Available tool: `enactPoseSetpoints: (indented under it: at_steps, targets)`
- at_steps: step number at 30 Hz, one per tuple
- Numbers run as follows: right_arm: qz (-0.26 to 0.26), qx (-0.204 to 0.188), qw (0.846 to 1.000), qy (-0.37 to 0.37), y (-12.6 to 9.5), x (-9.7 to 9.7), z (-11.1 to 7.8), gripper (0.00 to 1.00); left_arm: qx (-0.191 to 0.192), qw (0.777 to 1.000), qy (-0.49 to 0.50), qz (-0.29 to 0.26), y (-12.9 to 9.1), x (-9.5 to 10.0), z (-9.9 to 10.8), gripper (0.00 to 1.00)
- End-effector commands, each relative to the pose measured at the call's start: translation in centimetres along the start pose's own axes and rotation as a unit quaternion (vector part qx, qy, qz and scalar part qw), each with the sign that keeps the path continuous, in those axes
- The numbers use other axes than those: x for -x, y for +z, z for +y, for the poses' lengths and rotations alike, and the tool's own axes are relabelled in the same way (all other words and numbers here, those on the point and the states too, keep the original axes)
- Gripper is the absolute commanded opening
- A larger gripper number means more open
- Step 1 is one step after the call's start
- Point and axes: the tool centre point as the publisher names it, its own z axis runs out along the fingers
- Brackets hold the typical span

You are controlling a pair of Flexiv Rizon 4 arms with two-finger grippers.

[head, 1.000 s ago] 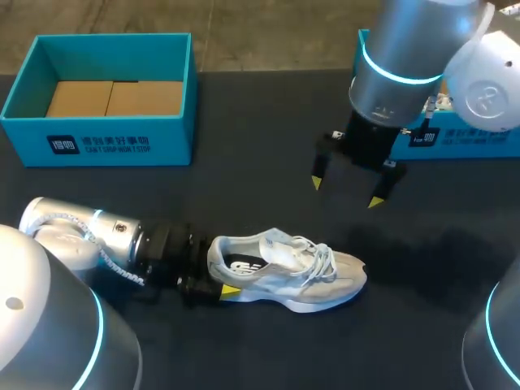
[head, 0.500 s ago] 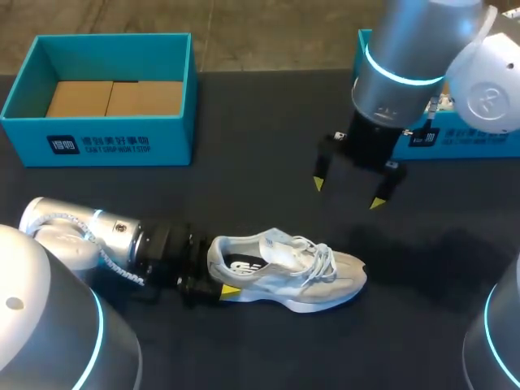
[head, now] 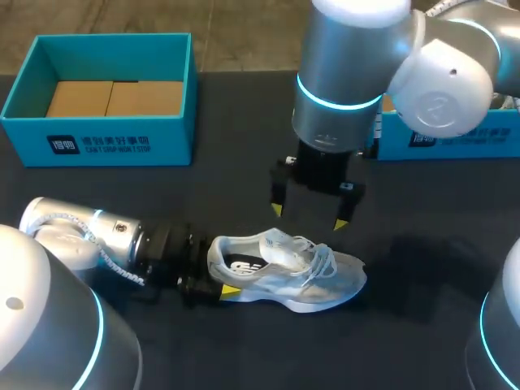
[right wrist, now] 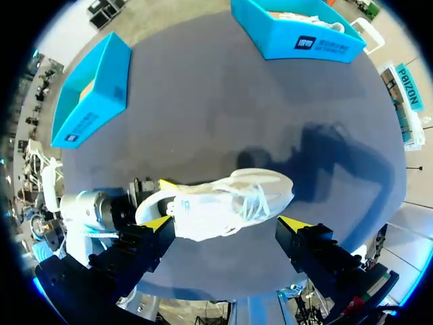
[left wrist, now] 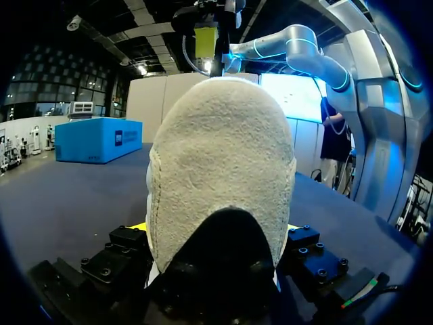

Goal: Take the shoe out of the shoebox, open the shoe tongue, remove and reinsert the insole, then place the shoe into the shoebox

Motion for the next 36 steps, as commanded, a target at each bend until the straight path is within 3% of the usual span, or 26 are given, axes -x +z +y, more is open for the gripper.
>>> enactPoseSetpoints:
  at_steps: [1,28,29,30,36]
  targets:
    - [-0.083,0.045,0.994,0.05,1.0,-3.5,-2.6,1.0,0.002,1.0,-0.001,0.0,-0.1,0.2,0.2,0.0]
    - [-0.087,0.044,0.994,0.048,1.1,-3.7,-2.8,1.0,0.002,1.0,-0.001,0.0,-0.1,0.2,0.2,0.0]
    - [-0.175,0.053,0.981,0.06,3.6,-5.8,-3.7,1.0,0.002,1.0,-0.001,0.0,-0.1,0.2,0.2,0.0]
    - [-0.173,0.051,0.982,0.06,5.2,-7.0,-4.3,1.0,0.002,1.0,-0.001,0.0,-0.1,0.2,0.2,0.0]
    - [-0.165,0.047,0.983,0.061,5.1,-6.6,-4.2,1.0,0.002,1.0,-0.001,0.0,-0.1,0.2,0.2,0.0]
